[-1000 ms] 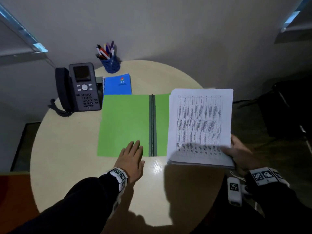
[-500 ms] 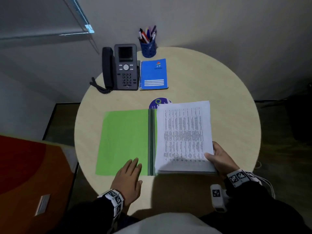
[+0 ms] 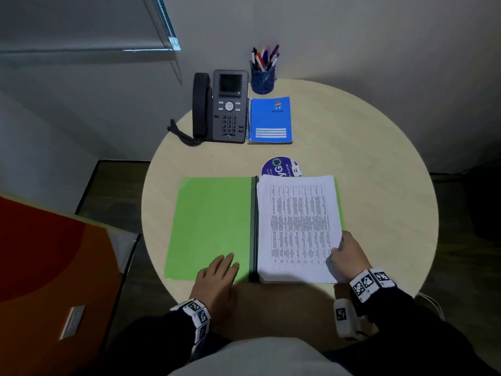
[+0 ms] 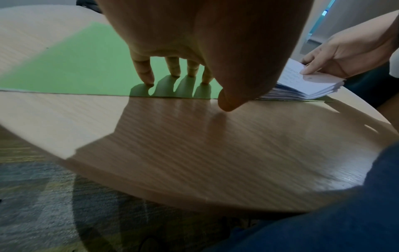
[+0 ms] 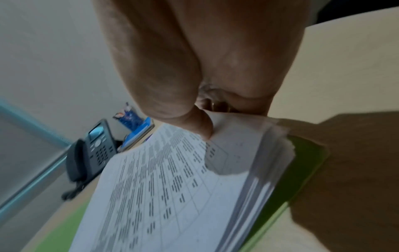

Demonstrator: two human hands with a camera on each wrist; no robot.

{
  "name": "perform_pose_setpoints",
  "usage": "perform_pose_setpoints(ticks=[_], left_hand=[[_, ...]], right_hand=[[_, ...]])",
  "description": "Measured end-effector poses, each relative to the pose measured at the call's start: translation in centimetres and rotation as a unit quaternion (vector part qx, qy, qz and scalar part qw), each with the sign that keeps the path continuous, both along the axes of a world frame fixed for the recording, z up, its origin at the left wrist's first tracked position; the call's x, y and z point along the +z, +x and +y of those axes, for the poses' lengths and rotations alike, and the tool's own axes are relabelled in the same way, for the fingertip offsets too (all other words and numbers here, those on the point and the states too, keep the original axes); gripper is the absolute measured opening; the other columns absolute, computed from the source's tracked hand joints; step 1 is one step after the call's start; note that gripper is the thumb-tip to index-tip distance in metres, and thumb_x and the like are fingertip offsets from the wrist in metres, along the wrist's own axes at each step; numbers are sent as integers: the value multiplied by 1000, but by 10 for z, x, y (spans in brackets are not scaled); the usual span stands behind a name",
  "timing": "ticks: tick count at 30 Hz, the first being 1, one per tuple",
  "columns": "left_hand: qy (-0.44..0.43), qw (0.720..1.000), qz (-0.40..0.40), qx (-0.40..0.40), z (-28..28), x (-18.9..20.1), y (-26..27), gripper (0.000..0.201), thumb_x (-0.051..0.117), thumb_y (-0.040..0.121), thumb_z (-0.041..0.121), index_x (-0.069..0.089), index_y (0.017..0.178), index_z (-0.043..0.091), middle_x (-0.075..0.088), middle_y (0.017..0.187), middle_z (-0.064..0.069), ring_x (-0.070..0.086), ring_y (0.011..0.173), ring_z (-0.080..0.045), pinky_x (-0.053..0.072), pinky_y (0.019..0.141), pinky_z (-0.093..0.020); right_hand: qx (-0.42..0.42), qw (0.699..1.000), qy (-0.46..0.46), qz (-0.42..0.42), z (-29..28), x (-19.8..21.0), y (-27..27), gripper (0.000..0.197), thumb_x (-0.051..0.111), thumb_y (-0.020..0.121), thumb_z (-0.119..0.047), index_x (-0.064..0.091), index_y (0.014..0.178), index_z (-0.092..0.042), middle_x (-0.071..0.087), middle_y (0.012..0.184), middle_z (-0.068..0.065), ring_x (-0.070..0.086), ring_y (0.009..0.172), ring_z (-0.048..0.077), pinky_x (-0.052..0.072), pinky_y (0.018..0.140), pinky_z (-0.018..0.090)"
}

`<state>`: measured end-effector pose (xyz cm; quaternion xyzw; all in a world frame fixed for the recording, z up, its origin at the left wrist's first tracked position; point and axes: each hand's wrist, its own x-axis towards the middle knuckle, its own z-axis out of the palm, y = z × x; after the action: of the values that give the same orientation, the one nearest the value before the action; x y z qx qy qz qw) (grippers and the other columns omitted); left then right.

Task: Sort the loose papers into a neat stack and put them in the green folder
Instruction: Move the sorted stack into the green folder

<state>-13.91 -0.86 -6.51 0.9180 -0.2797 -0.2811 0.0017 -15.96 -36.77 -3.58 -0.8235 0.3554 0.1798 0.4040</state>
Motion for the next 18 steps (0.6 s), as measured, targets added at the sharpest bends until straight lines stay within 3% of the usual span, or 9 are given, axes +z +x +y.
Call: perform_pose_setpoints(ticks=[2, 4, 6, 8, 10, 13, 15, 18], left_hand=[[-10, 1000, -7, 8, -1, 0, 3, 68, 66, 64, 42, 59, 129, 24, 56, 146, -6, 60, 127, -33, 58, 79, -49], [-38, 998, -17, 56, -3, 2, 8, 59, 65, 76, 40, 57, 133, 25, 52, 149, -6, 55, 131, -33, 54, 88, -50], [-65, 989, -54, 123, -1, 5, 16, 52, 60, 86, 41, 57, 136, 25, 49, 148, -6, 49, 131, -31, 50, 96, -48], [-70, 975, -89, 189, 5, 8, 31, 49, 56, 90, 41, 57, 136, 22, 50, 144, -7, 48, 129, -31, 48, 98, -49], [-58, 949, -103, 292, 12, 13, 49, 50, 58, 93, 38, 55, 138, 20, 47, 146, -10, 44, 131, -35, 45, 101, -52], [-30, 882, -82, 462, 22, 21, 76, 60, 60, 91, 37, 44, 146, 19, 38, 152, -16, 36, 138, -41, 39, 109, -54], [-13, 848, -37, 528, 33, 23, 93, 69, 62, 90, 39, 37, 150, 17, 36, 152, -20, 38, 137, -44, 37, 111, -52], [-43, 813, 33, 579, 53, 20, 122, 74, 66, 89, 41, 38, 150, 12, 47, 148, -20, 53, 128, -42, 44, 108, -47]], right_hand=[[3, 1000, -24, 14, 3, -3, 2, 32, 48, 91, -1, 50, 122, -6, 54, 110, 15, 52, 90, 29, 42, 79, 31], [-8, 999, -25, 31, 6, -5, 2, 40, 48, 86, -3, 49, 125, -6, 52, 118, 19, 54, 93, 33, 48, 85, 36], [-21, 999, -25, 41, 9, -2, 3, 49, 50, 80, -7, 47, 129, -8, 49, 123, 19, 55, 102, 38, 51, 93, 45], [-27, 997, -36, 59, 13, 1, 4, 58, 51, 83, -10, 41, 140, -8, 43, 134, 19, 48, 119, 41, 46, 101, 48], [-15, 994, -61, 87, 15, 4, 4, 62, 51, 90, -15, 33, 148, -8, 35, 142, 18, 36, 130, 40, 38, 104, 46], [-6, 990, -103, 100, 18, 9, 2, 57, 49, 92, -28, 36, 145, -12, 32, 142, 11, 30, 130, 34, 35, 102, 49], [-8, 989, -105, 104, 17, 9, 2, 56, 47, 93, -34, 36, 144, -14, 31, 143, 10, 30, 130, 34, 35, 101, 50], [-9, 990, -94, 102, 13, 10, 4, 55, 47, 95, -36, 36, 144, -12, 31, 144, 12, 30, 131, 35, 37, 101, 49]])
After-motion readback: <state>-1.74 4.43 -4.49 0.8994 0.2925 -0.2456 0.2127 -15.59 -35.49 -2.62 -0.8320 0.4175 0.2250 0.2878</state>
